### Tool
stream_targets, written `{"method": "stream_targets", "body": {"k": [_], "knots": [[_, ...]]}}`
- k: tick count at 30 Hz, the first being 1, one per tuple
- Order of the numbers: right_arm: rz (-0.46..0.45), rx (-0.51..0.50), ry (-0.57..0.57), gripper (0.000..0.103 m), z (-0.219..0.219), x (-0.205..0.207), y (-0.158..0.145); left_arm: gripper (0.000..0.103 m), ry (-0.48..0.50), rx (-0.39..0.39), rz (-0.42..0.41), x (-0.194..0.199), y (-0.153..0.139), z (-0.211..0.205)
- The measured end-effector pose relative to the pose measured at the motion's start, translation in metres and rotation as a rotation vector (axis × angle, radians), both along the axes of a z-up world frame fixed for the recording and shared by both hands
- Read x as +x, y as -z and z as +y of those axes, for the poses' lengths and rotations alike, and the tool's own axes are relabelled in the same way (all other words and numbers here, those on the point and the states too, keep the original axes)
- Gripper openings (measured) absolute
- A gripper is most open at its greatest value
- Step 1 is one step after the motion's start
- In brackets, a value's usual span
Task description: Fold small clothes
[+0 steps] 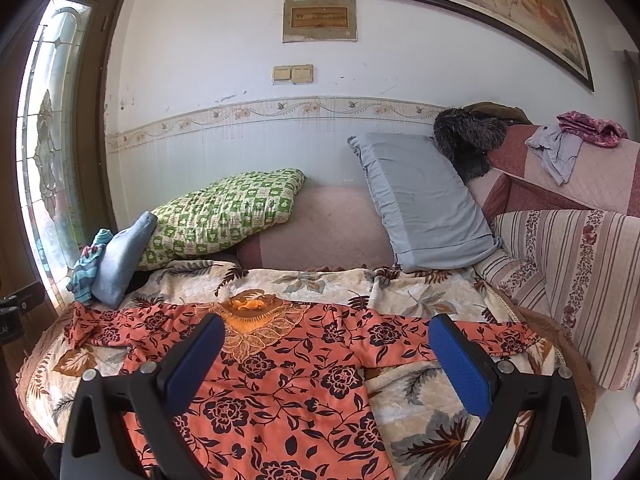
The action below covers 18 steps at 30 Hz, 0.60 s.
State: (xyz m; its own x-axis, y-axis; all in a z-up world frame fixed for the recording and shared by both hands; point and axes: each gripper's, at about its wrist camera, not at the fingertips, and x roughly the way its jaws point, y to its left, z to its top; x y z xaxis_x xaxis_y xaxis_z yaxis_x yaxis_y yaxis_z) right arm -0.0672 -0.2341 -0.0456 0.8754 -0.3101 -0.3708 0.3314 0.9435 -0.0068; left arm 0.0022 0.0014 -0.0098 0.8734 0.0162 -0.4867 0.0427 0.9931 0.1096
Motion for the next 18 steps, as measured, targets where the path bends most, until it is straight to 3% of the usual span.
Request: {"method": "stream_targets", "body": {"k": [18], "knots": [[0.003, 0.011, -0.008, 0.103, 0.0017, 0.0012, -0.0021, 0.103, 0.003, 0.004, 0.003, -0.0006, 0.0031, -0.0002]]}}
